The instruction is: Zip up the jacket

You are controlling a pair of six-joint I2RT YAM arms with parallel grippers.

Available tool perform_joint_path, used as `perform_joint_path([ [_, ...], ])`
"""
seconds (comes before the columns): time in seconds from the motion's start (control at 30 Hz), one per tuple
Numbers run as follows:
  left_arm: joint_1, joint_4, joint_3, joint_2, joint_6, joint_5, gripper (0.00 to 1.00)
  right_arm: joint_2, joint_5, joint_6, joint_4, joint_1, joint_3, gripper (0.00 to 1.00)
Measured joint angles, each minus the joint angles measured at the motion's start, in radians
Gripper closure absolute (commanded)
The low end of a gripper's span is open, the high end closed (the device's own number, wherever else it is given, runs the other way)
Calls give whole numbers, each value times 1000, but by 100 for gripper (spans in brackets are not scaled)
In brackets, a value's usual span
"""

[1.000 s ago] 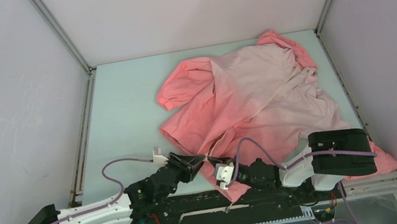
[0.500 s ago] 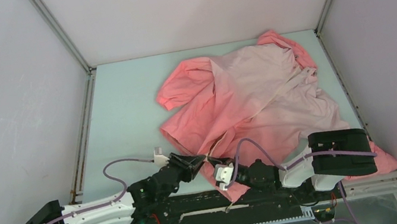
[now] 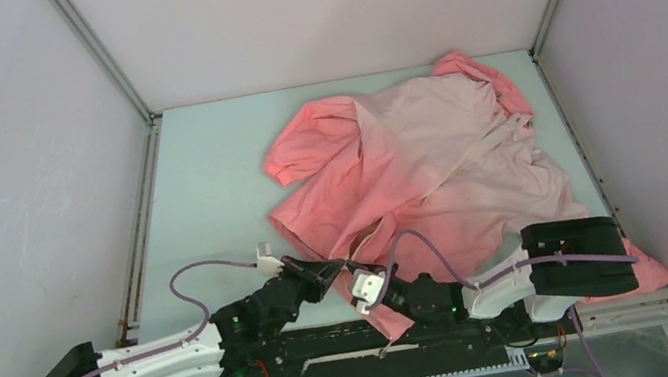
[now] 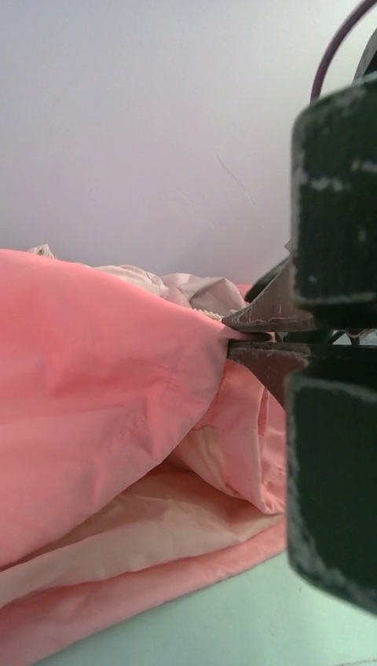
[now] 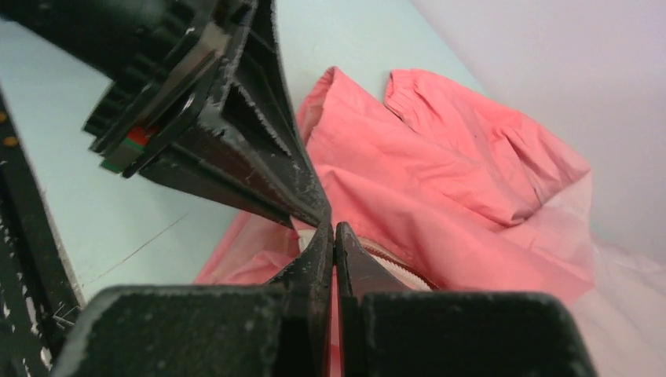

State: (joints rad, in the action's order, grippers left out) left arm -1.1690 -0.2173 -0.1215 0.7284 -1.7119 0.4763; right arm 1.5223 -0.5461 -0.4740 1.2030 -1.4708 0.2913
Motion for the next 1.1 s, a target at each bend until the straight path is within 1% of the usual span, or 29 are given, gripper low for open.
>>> perform_joint_path([
  [0.07, 4, 31, -8, -21, 35, 0, 100, -23, -39, 54, -107, 4, 51, 100],
  [0.13, 7, 66, -16, -38, 68, 0, 100, -65, -21, 148, -268, 34, 111, 100],
  [0.2, 10, 108, -31, -59, 105, -1, 100, -119, 61, 285, -458, 98, 185, 100],
  [0.3, 13, 165, -60, -99, 171, -10, 100, -170, 176, 447, -642, 183, 251, 100],
  [0.43, 16, 223, -62, -151, 253, -43, 100, -178, 345, 619, -828, 294, 330, 100],
  [0.53, 20, 266, -62, -181, 311, -75, 100, -172, 444, 731, -908, 349, 349, 100],
  [0.63, 29, 306, -62, -209, 362, -107, 100, -153, 519, 834, -947, 413, 353, 100],
  [0.73, 43, 347, -64, -228, 402, -127, 100, -158, 540, 902, -963, 472, 341, 100],
  [0.83, 47, 455, -114, -232, 450, -128, 100, -196, 521, 949, -1014, 505, 334, 100],
  [0.93, 50, 581, -221, -222, 501, -91, 100, -246, 469, 986, -1069, 541, 334, 100],
  [1.03, 81, 700, -345, -195, 544, -51, 100, -290, 390, 1007, -1117, 586, 334, 100],
  [1.1, 111, 737, -389, -184, 561, -43, 100, -310, 351, 1020, -1151, 608, 334, 100],
])
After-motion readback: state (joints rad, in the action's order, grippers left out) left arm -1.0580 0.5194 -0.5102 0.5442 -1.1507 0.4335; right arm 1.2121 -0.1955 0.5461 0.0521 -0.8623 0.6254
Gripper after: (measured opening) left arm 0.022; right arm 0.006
